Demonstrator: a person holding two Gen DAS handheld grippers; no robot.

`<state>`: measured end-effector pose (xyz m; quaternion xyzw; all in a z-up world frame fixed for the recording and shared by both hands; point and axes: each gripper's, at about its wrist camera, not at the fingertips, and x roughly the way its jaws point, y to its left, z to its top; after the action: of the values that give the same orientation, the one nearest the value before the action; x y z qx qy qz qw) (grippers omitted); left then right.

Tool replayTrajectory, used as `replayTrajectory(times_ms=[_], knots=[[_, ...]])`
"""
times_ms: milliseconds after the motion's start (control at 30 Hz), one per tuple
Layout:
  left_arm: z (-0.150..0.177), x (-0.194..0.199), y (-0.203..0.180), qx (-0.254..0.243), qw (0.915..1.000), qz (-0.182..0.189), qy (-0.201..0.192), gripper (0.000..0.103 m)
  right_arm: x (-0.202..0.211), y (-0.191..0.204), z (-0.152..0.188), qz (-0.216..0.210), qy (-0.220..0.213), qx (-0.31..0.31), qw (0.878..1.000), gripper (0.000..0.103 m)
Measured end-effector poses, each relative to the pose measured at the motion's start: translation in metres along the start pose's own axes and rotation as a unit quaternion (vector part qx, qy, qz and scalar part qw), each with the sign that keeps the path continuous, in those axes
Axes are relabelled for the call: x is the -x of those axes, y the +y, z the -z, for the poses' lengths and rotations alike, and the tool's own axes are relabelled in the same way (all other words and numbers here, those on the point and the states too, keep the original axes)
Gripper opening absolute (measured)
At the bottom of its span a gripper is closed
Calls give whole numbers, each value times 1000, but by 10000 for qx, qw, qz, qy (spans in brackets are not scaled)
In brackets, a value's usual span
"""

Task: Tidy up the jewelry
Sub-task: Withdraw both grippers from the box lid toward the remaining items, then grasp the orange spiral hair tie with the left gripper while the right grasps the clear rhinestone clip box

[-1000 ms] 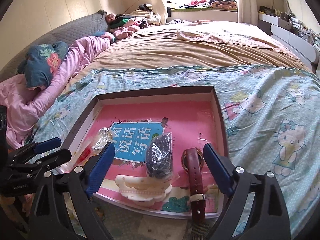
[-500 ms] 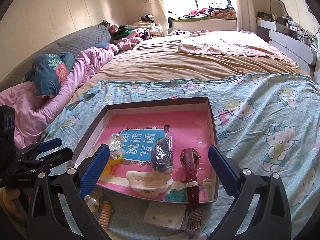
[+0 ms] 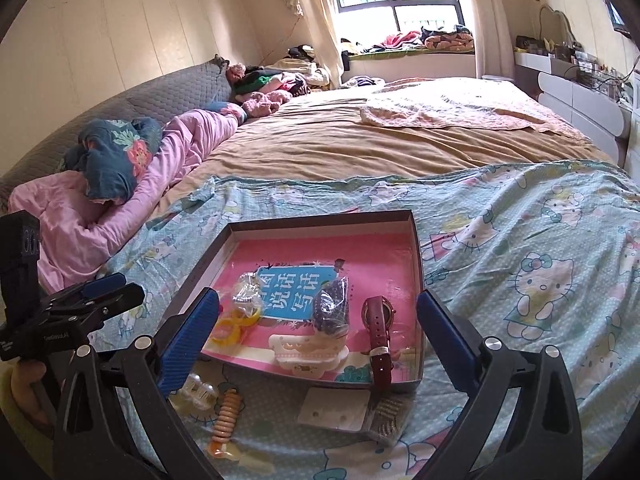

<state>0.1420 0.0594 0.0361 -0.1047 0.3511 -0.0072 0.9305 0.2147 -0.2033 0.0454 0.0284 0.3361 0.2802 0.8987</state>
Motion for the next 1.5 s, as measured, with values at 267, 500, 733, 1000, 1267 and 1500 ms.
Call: replayTrajectory(times_ms=[267,500,733,1000,1267,1500], knots=[[5,14,-5,-87,9999,-21,-114,91,15,5,5,-48,-62,101,9999,98],[10,24,-13,-177,9997,1,-166,91,27,8,12,-62,-61,197,9998,98],[19,28,-17,-204,9997,-30,-141,92,34,6,21,-44,-15,281,9996,98],[29,29,-27,-307,9995,-73,-63,92,40,-1,33,20,47,307,9995,98],[42,22,-39,-447,9989,-107,118,92,42,-10,46,132,121,412,9990,98],[54,14,-50,-548,9980,-104,314,92,39,-19,59,188,249,458,9985,98]])
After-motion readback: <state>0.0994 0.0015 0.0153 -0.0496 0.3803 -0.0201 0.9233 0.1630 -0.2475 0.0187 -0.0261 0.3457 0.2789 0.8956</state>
